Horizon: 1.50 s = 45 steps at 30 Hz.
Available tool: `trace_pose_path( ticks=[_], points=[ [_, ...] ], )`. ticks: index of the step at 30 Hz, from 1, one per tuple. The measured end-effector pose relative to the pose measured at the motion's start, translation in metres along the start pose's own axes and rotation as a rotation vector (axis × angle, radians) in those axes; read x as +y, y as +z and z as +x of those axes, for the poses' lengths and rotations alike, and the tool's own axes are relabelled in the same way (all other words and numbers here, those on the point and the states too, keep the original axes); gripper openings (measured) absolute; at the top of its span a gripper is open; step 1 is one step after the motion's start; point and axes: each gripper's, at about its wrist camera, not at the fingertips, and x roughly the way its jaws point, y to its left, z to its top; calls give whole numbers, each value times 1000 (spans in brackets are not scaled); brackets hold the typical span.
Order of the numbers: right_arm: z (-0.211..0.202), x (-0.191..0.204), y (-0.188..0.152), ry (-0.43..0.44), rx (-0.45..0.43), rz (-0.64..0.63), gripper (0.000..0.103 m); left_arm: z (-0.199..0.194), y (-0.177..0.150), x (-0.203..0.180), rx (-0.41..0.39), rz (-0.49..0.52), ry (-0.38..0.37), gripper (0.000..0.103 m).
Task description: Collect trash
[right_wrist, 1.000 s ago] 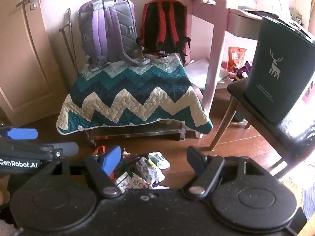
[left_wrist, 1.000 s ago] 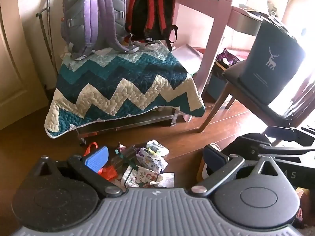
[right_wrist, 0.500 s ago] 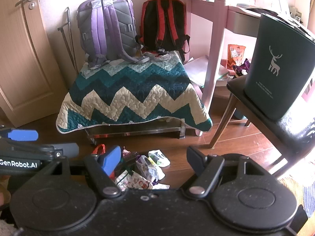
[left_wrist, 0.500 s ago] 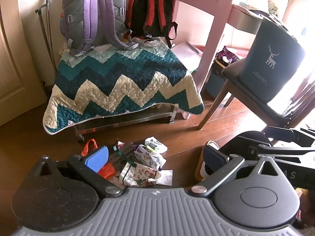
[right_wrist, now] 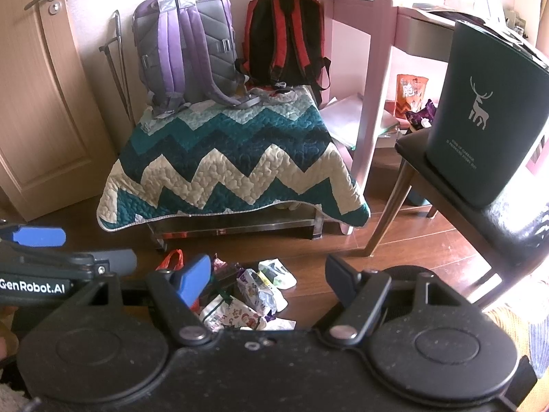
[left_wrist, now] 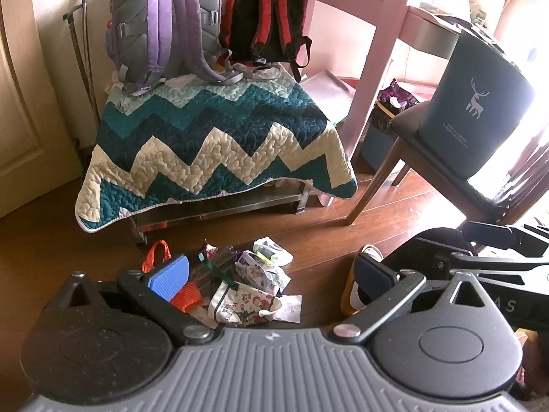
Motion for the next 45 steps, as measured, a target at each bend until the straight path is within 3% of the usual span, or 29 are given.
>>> trace_pose_path(
  ticks=[36, 45],
  points=[
    [2, 1, 4, 2, 10, 1, 74, 3, -5, 4, 11, -8, 1, 103],
    [23, 1, 3, 11, 43, -25, 74, 18, -2, 9, 40, -28, -6, 103]
  ],
)
